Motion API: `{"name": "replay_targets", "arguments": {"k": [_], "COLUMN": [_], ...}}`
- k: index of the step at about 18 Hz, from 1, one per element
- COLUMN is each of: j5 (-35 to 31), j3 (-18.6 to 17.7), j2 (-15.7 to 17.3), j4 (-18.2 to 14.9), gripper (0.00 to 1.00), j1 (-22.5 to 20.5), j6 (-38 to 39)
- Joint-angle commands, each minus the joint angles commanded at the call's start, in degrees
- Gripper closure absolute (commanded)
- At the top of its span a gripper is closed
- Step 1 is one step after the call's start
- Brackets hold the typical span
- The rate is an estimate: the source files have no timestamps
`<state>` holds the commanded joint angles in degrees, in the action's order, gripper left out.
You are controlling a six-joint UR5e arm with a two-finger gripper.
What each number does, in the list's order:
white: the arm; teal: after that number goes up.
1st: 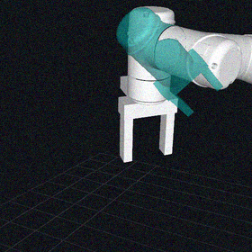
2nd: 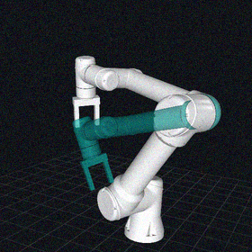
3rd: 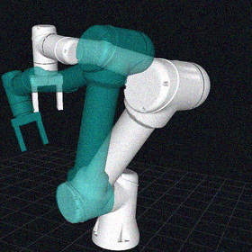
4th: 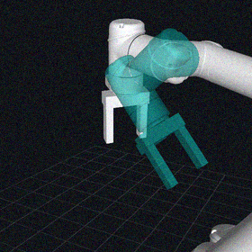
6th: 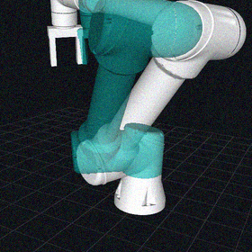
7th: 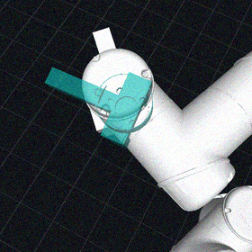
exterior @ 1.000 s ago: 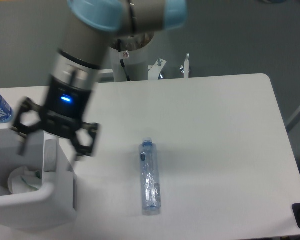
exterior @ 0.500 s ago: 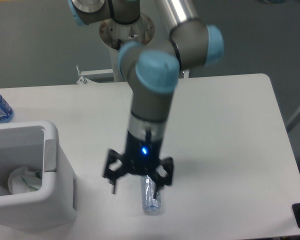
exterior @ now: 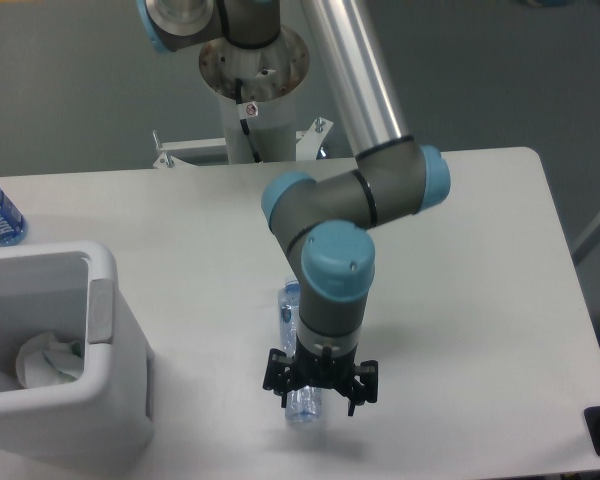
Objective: Place the trash in the trash can
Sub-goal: 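Close the gripper around the bottle's end and lift it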
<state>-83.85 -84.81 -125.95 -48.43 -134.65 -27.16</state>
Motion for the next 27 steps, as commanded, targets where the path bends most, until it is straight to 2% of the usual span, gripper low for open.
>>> {"name": "replay_targets", "arguments": {"k": [7,12,19,22,27], "j5": [0.27,-0.43,-0.53,-0.61,-2.54], "j3": [-1.41,-0.71,-0.79,-0.97,-1.23], "j2": [0.27,-1.84,-2.55,-2.55,-2.63], "j4": [-0.17,0.18,0.7,0.62,0.7], "gripper": [0.0,0.0,0.01,0.04,0.16], "j1": [1.05,1.49,1.49,1.58,2.19], "j6": [0.44,2.72,2.99,2.99,2.99]}}
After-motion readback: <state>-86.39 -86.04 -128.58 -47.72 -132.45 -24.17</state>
